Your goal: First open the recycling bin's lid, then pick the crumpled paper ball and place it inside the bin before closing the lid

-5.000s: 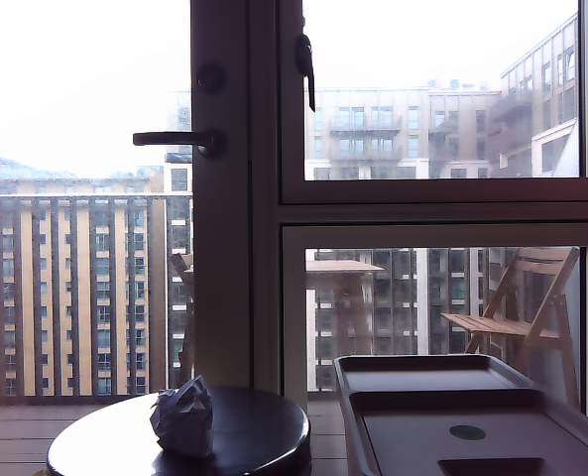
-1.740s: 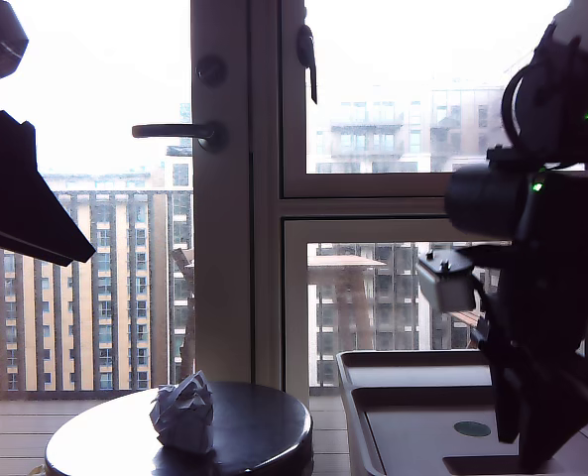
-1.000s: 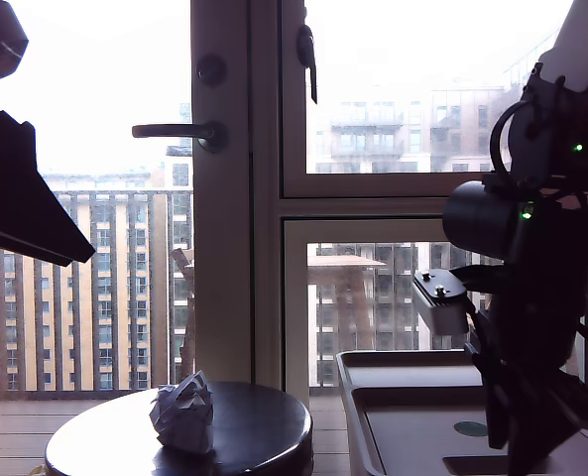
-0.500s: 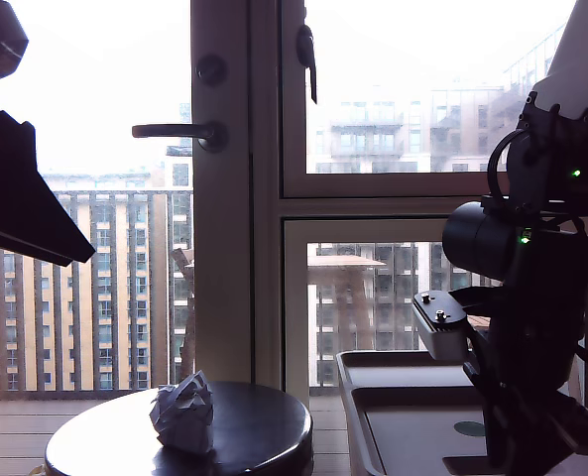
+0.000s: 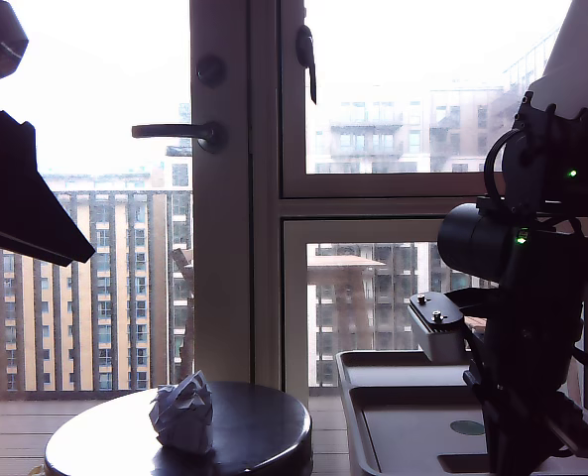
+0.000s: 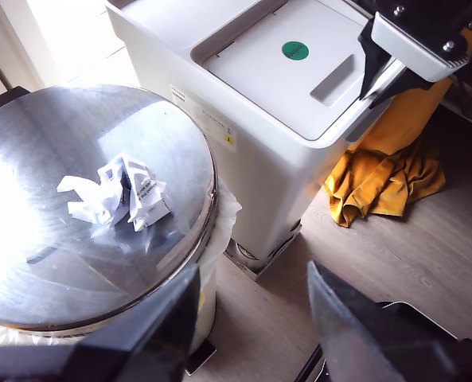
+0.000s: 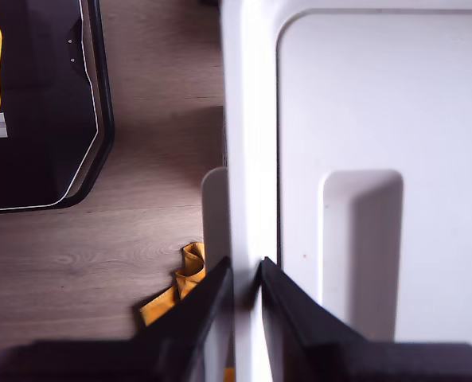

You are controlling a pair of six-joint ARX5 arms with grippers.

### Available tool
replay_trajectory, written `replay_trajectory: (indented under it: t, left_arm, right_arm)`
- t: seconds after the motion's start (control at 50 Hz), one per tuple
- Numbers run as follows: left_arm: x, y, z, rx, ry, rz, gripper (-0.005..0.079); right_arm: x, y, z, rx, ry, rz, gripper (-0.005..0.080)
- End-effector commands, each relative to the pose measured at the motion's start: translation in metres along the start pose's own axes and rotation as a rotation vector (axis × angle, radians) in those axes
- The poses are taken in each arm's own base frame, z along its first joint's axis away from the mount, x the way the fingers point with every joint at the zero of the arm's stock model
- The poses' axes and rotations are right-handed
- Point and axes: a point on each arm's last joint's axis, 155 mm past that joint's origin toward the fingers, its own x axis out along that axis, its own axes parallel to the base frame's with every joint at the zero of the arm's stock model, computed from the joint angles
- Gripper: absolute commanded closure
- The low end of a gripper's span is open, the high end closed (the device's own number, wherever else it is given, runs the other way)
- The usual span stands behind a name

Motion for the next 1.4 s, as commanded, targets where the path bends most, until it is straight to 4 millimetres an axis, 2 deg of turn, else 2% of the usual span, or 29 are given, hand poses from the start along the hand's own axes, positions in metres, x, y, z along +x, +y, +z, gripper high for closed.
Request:
replay_trajectory:
  t: [0.0, 0.12, 0.26, 0.68, 0.98, 1.16, 1.38]
  left_arm:
    - [0.002, 0.0, 0.0, 0.001, 0.002, -0.001, 0.035]
    - [0.002, 0.0, 0.0, 0.001, 0.002, -0.001, 0.035]
    - [0.002, 0.0, 0.0, 0.001, 0.001, -0.001, 0.035]
    - [0.002, 0.003, 0.01, 0.022, -0.039, 0.012, 0.035]
    - [0.002, 0.007, 0.019, 0.039, -0.072, 0.026, 0.035]
    - [0.013, 0.017, 0.019, 0.034, -0.071, 0.047, 0.0345]
    - [0.043, 0.037, 0.016, 0.034, -0.071, 0.086, 0.026]
  right_arm:
    - [0.004, 0.005, 0.001, -0.009, 0.011, 0.016, 0.0765]
    - [0.0, 0.009, 0.004, -0.021, 0.015, 0.026, 0.0765]
    - [-0.013, 0.005, 0.007, -0.031, 0.023, 0.006, 0.0765]
    - [-0.075, -0.007, 0.015, -0.026, 0.003, -0.068, 0.0765]
    - [-0.12, -0.032, 0.012, -0.006, 0.021, -0.232, 0.0765]
    - [-0.136, -0.038, 0.016, -0.006, -0.001, -0.282, 0.0765]
    - [-0.139, -0.039, 0.017, 0.019, -0.009, -0.29, 0.0765]
